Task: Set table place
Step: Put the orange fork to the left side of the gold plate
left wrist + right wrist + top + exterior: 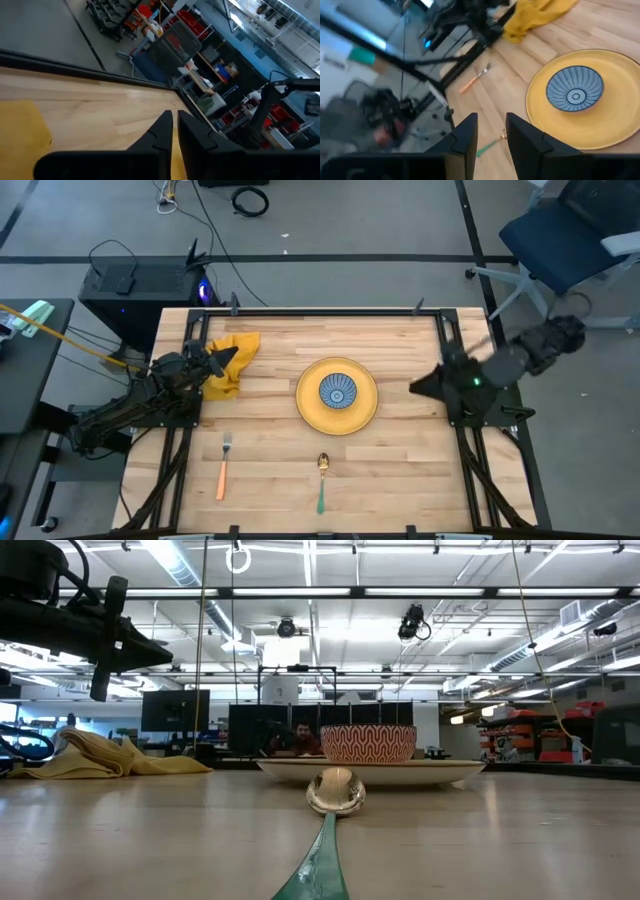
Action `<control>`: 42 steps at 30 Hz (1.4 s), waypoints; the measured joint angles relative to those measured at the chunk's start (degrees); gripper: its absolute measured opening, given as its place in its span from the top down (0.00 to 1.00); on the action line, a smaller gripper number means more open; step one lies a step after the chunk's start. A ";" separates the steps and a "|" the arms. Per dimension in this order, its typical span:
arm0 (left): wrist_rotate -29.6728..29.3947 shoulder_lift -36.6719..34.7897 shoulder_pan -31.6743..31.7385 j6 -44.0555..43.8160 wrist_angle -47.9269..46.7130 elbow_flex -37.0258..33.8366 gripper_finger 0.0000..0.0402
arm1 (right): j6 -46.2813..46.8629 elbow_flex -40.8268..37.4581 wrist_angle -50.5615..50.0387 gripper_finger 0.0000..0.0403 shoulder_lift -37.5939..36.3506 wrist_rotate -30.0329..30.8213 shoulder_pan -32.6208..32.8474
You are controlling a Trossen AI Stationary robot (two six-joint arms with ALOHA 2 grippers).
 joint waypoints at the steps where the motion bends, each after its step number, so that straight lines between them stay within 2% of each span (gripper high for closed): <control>1: -0.02 0.00 0.02 -0.25 -0.01 0.00 0.91 | -1.38 0.01 -0.84 0.73 0.83 1.41 2.53; 3: -0.02 0.00 0.00 -0.22 0.00 0.00 0.90 | -1.66 -0.58 -2.63 0.73 3.28 2.79 6.26; 5: -0.01 0.00 0.00 -0.28 0.00 0.00 0.90 | 1.98 -2.33 -2.41 0.73 5.95 5.85 9.30; 8: -0.03 0.00 0.00 -0.31 0.02 0.00 0.91 | 3.96 -7.55 3.90 0.73 9.22 12.79 12.10; 10: -0.04 0.00 0.00 -0.33 0.05 0.00 0.92 | 0.20 -12.38 16.02 0.73 9.66 13.68 12.79; 13: -0.04 0.00 0.00 -0.40 0.06 0.00 0.93 | -13.11 -21.28 40.93 0.73 8.44 11.30 13.29; 16: -0.04 0.00 0.00 -1.50 0.10 0.00 0.93 | -30.69 -29.71 67.40 0.73 4.57 4.81 12.25; 18: -0.04 0.00 0.00 -1.76 0.16 0.00 0.93 | -39.12 -34.45 76.51 0.73 0.51 -0.40 10.11; 20: -0.03 0.00 0.00 -2.05 0.16 0.00 0.93 | -42.21 -37.91 77.04 0.73 -5.44 -4.22 7.16; 22: -0.02 0.00 -0.02 -3.62 0.24 0.00 0.92 | -42.70 -40.48 72.91 0.73 -13.28 -6.08 3.74; 26: 0.88 0.00 -0.02 -6.68 0.28 0.00 0.90 | -43.84 -41.72 59.58 0.73 -30.11 -7.17 -1.80; 30: 2.60 0.00 -0.02 -6.54 0.51 0.00 0.90 | -47.83 -41.34 56.54 0.73 -42.55 -8.25 -2.99; 34: 2.76 0.00 -0.02 -6.67 0.53 0.00 0.91 | -50.42 -41.62 52.46 0.73 -48.19 -8.46 -2.99; 38: 2.75 0.00 -0.02 -7.29 0.89 0.00 0.92 | -51.22 -41.58 47.84 0.73 -49.56 -8.47 -2.99; 42: 2.94 0.00 -0.02 -16.05 3.81 0.00 0.93 | -51.74 -41.60 42.45 0.73 -49.64 -8.35 -2.99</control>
